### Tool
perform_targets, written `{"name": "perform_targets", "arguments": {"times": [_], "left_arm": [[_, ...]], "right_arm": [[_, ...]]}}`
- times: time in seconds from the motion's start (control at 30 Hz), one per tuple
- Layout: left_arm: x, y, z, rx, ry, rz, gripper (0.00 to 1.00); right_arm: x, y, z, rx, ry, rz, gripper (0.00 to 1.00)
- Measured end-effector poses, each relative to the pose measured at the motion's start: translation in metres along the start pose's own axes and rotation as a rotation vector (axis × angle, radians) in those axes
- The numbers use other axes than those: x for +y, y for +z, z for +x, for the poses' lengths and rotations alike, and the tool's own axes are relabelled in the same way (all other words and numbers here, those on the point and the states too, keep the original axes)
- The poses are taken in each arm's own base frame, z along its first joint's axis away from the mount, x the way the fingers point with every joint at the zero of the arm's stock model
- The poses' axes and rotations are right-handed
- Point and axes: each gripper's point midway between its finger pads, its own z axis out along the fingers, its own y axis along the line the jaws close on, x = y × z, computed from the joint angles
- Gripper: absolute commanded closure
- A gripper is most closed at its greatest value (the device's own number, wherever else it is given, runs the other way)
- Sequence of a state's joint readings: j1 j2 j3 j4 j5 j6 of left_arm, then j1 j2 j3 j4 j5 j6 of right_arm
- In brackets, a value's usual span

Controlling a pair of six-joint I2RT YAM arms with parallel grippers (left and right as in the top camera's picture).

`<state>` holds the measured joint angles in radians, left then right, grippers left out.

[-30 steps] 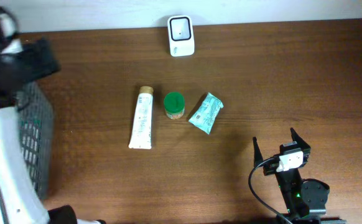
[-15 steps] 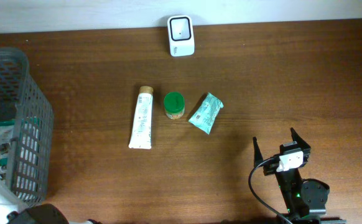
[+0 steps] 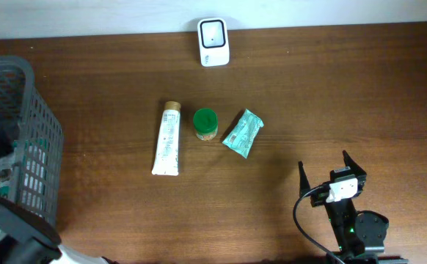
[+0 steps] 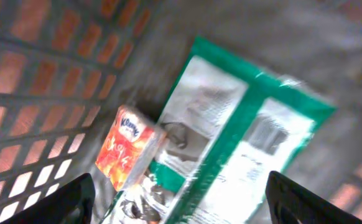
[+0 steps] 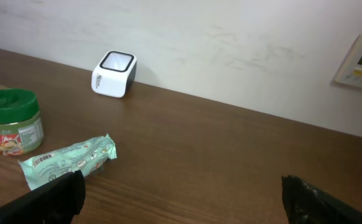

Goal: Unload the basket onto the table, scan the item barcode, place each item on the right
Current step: 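Reach into the basket and grasp the orange-and-white packet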

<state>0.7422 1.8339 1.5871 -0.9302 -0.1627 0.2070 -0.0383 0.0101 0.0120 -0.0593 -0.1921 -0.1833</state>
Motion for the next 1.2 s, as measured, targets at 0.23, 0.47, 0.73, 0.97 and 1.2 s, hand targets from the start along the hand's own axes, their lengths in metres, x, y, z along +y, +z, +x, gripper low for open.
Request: {"name": "perform_targets", "arguments": {"times": [0.23,0.47,0.73,0.97,1.2], "left_arm": [[0.026,0.038,0.021,0.085,-0.006,-0.023,0.25],[0.024,0.085,0.049,0.164,0.031,-0.035,0.44],[0.033,0.098,0.055,0.191,0.041,-0.091,0.64],[0.045,0.098,0.062,0.229,0.059,-0.161,1.0],[0.041,0.076,0.048,0.21,0.087,-0.184,1.0]], "right_arm": [[0.0,0.0,0.0,0.0,0.0,0.0,0.02],[0.0,0.0,0.0,0.0,0.001,0.0,0.02],[0.0,0.0,0.0,0.0,0.001,0.0,0.02],[0.0,0.0,0.0,0.0,0.001,0.0,0.02],[0.0,0.0,0.0,0.0,0.001,0.0,0.01]]}}
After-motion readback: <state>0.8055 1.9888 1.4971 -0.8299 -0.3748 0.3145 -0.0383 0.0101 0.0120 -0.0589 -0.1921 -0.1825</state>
